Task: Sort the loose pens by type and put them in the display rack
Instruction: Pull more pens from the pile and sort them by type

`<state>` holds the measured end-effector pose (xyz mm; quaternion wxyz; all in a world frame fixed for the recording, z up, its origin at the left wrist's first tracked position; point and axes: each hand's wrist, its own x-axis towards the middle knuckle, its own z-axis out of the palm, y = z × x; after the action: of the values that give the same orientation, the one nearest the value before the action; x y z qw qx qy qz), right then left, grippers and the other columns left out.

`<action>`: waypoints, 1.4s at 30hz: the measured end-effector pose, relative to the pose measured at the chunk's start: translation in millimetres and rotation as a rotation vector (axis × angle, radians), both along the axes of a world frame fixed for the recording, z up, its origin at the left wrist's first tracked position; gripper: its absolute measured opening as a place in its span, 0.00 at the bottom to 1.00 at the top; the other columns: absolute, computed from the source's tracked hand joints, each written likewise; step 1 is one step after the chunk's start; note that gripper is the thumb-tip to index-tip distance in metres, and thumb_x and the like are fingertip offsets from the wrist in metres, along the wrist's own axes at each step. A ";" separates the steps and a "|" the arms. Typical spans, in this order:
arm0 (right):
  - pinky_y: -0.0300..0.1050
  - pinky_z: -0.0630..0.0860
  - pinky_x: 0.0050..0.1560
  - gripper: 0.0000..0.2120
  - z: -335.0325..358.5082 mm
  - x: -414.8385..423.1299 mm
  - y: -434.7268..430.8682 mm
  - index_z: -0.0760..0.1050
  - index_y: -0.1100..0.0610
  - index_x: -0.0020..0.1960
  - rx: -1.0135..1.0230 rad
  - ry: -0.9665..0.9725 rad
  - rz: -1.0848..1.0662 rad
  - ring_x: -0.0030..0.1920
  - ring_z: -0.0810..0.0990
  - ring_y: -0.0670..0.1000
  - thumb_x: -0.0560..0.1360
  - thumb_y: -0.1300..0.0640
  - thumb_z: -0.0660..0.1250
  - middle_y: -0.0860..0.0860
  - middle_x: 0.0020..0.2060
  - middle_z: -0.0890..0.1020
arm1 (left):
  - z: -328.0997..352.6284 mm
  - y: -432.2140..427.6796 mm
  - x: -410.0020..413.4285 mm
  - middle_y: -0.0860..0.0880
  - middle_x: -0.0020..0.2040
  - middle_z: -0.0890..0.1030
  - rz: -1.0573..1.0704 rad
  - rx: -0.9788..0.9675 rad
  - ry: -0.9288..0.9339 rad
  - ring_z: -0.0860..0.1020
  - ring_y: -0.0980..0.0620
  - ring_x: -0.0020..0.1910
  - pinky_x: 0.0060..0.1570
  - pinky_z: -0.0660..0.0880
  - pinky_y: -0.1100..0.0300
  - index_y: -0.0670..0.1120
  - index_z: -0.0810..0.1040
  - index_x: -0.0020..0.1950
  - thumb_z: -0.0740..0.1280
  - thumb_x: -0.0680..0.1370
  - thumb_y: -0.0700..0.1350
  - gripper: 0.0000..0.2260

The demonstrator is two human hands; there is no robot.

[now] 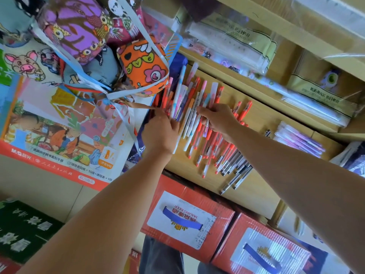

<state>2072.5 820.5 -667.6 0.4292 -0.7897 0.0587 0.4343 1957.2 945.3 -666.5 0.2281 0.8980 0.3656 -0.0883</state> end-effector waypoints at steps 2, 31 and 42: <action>0.34 0.63 0.24 0.13 1.3 -1.2 0.9 0.80 0.61 0.47 0.012 0.021 -0.035 0.20 0.64 0.42 0.76 0.50 0.69 0.50 0.31 0.79 | 2.9 -5.9 -2.9 0.48 0.44 0.80 -0.057 -0.147 -0.072 0.77 0.51 0.37 0.32 0.69 0.60 0.41 0.72 0.56 0.59 0.81 0.47 0.10; 0.36 0.61 0.23 0.18 -1.0 3.4 -40.2 0.80 0.68 0.50 -0.015 0.040 -0.199 0.21 0.61 0.46 0.74 0.51 0.71 0.52 0.30 0.77 | -8.7 -21.2 -35.3 0.51 0.34 0.78 -0.200 -0.081 0.173 0.78 0.51 0.33 0.33 0.76 0.59 0.45 0.75 0.40 0.64 0.76 0.51 0.10; 0.36 0.61 0.20 0.15 10.4 -11.3 -41.7 0.80 0.66 0.50 0.005 0.093 -0.155 0.18 0.60 0.43 0.74 0.53 0.72 0.53 0.32 0.78 | 19.7 -24.0 -53.9 0.48 0.29 0.76 0.134 -0.673 -0.061 0.71 0.60 0.21 0.24 0.68 0.66 0.42 0.62 0.68 0.60 0.80 0.41 0.17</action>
<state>2061.1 778.8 -657.2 0.4603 -0.7608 0.1384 0.4360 1903.2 921.3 -646.7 0.5276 0.7487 0.3673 -0.1619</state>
